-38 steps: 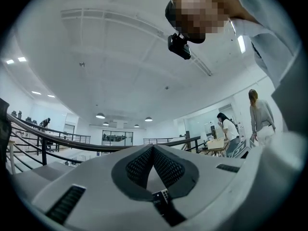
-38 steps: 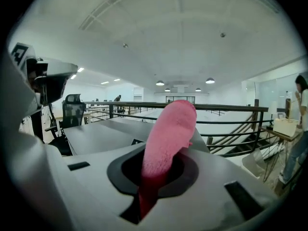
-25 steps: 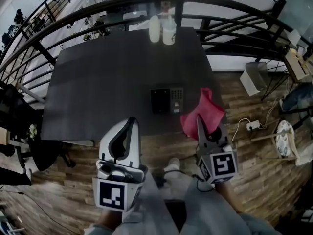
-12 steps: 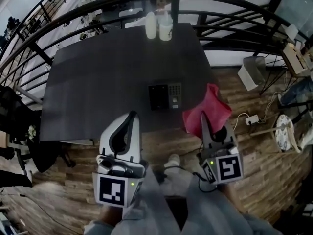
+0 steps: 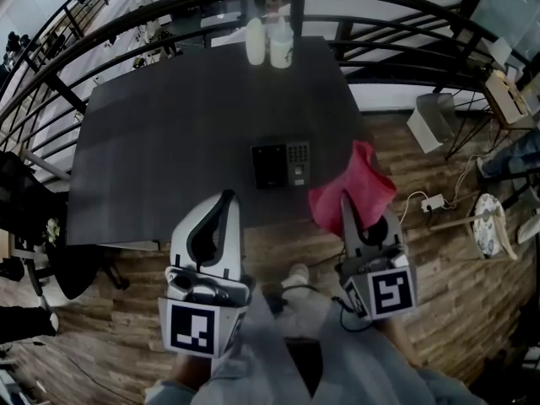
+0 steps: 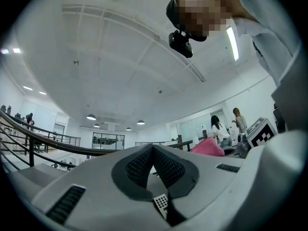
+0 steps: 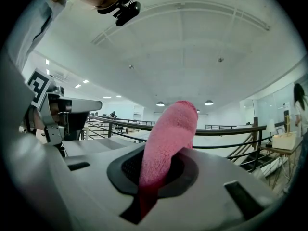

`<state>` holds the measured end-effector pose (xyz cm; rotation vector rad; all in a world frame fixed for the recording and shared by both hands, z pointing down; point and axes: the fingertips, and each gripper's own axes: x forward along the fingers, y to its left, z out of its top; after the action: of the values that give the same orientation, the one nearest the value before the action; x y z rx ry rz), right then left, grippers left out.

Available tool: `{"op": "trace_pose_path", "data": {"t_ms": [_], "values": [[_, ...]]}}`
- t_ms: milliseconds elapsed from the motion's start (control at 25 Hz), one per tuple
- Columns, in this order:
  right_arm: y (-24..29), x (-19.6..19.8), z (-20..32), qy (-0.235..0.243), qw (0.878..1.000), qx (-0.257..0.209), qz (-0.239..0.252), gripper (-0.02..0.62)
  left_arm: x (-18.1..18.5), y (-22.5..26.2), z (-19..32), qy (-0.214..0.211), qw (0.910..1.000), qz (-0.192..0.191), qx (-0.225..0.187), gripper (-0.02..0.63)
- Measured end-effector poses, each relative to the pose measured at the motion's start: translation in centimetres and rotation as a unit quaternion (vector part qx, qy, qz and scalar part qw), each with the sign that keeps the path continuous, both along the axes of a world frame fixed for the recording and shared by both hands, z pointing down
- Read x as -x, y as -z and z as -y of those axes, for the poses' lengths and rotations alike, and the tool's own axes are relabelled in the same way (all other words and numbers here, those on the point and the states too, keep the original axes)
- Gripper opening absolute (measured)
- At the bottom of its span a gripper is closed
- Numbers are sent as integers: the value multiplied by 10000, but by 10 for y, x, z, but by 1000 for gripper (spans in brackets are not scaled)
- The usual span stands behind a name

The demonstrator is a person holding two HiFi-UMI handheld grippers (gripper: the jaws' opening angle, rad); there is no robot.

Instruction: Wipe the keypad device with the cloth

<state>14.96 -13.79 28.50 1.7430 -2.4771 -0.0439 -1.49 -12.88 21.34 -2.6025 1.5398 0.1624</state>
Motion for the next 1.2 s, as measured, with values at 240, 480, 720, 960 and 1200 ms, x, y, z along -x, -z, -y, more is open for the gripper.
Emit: {"op": "trace_pose_path", "data": {"t_ms": [240,480,720,960,1200], "values": [[2,0,1,1,10000,-48,-21,28,-2,-1,0,-22,10000,11,9,8],[1,0,0,-40,10000,21,2,28,-4,0,-1,-96,9999,30,-4,8],[-1,-2,-1,-76,9999,71,-74,28,-4,0,0,-127,9999,25,4,8],[-2,-6,-1,-128,9998,115,-84,28,-6,0,0,-158,9999,33,14,8],[-4,-7,-1,-120,9998,132,-108,28,-5,-1,-1,-152,9999,27,18,8]]}}
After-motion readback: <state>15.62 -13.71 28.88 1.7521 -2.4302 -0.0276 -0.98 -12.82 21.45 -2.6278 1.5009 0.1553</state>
